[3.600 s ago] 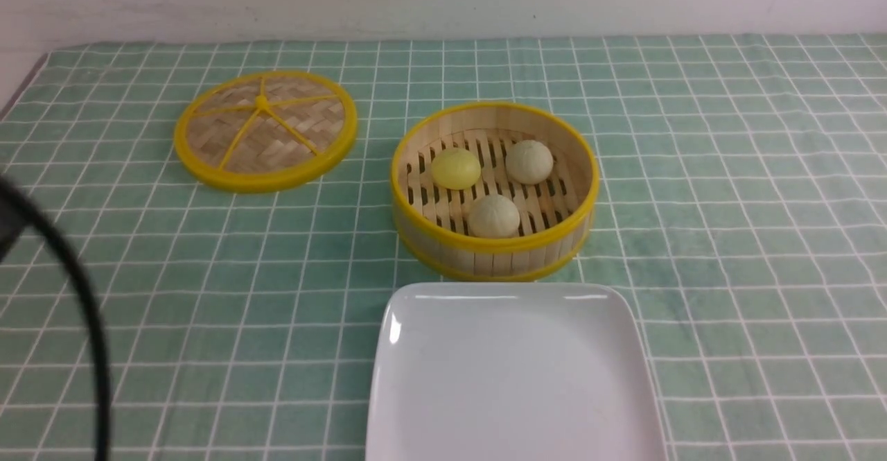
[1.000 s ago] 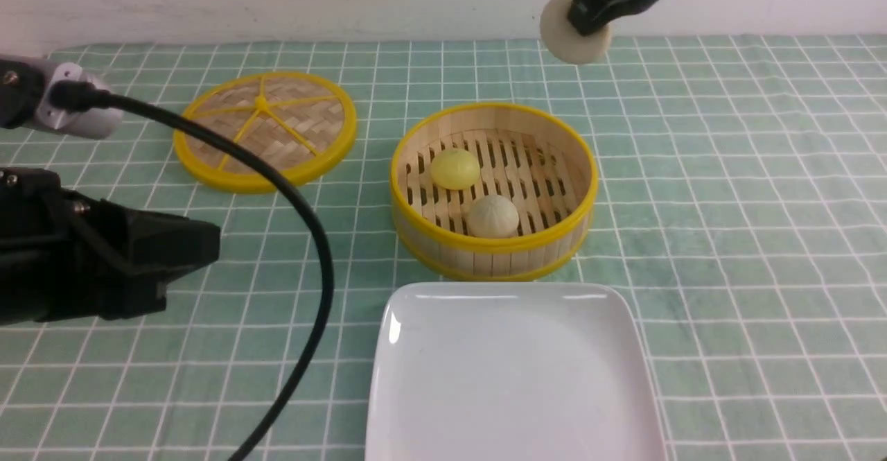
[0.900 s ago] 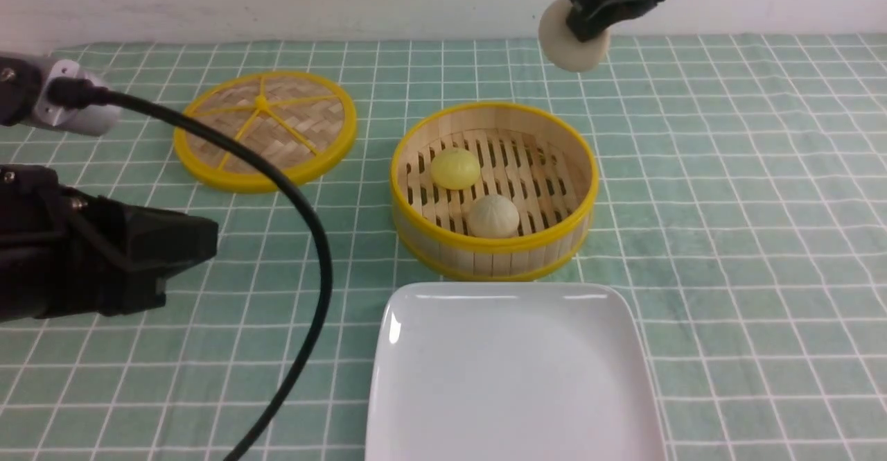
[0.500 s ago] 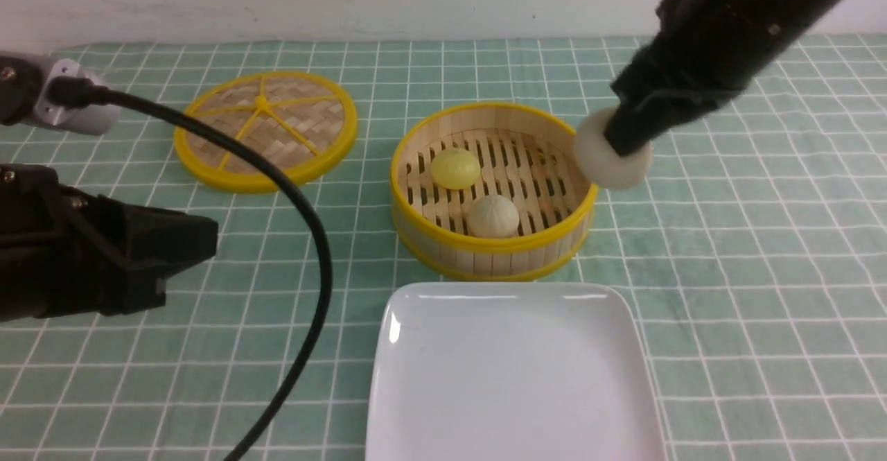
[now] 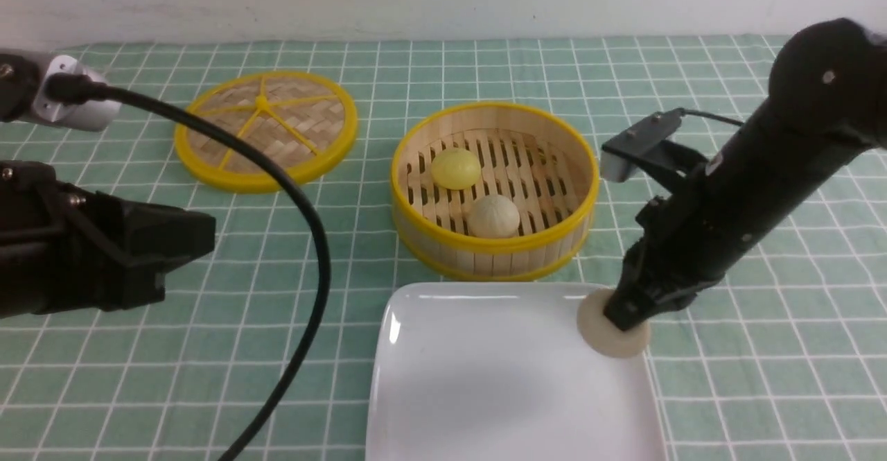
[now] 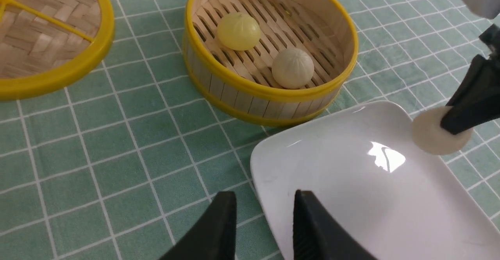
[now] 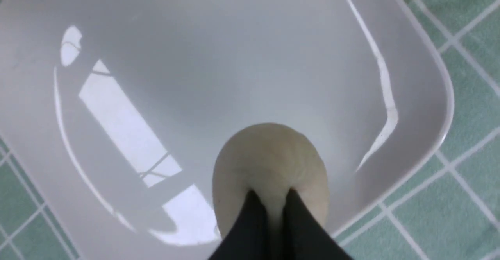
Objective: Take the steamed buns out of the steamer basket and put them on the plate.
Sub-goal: Use the right arm to put the steamed stuffed bun into the plate, then use the left arm to grab the steamed stuffed bun that is closest to it
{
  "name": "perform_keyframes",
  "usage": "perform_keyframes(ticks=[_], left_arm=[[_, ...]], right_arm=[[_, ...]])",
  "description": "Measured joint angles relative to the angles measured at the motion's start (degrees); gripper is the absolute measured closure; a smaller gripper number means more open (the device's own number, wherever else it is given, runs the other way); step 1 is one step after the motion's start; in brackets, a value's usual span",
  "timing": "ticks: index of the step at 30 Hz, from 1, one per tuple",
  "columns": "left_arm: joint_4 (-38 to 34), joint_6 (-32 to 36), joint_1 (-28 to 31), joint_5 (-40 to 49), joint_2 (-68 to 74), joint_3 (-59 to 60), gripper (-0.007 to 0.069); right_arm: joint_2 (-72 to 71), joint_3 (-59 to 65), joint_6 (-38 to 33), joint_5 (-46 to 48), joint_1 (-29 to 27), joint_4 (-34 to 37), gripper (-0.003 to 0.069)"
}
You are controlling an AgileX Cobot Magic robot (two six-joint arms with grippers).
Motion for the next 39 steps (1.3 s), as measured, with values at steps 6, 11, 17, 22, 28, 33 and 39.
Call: perform_keyframes(ticks=[6,11,17,22,28,33,39], left_arm=[[0.0,0.0,0.0,0.0,0.0,0.0,0.0384],[0.0,0.0,0.0,0.0,0.0,0.0,0.0384],[0.0,0.0,0.0,0.0,0.1,0.0,0.0384],[-0.3,0.0,0.0,1.1,0.1,0.0,0.0384],[-0.3,0.0,0.0,4.0,0.2,-2.6,0.0384],[-0.7,-0.1,0.0,5.9,4.2,-9.0,0.0384],[-1.1,1.6,0.0,8.9,14.5,-15.7,0.0362]], right_arm=[[5.3,0.0,-4.7,-3.6,0.0,2.8,0.0636],[8.5,0.0,-5.4,-4.5,0.0,2.8,0.0636],[8.7,0.0,-5.4,-3.7,0.1,2.8,0.0609],[8.3,0.0,-5.4,-3.7,0.1,2.7,0.0468],[4.9,0.0,-5.5,-8.0,0.1,2.5,0.0122],[-2.5,-0.6,-5.5,-10.6,0.1,2.6,-0.0017],[-12.7,-1.9,-5.3,-10.5,0.1,2.6,0.0038]])
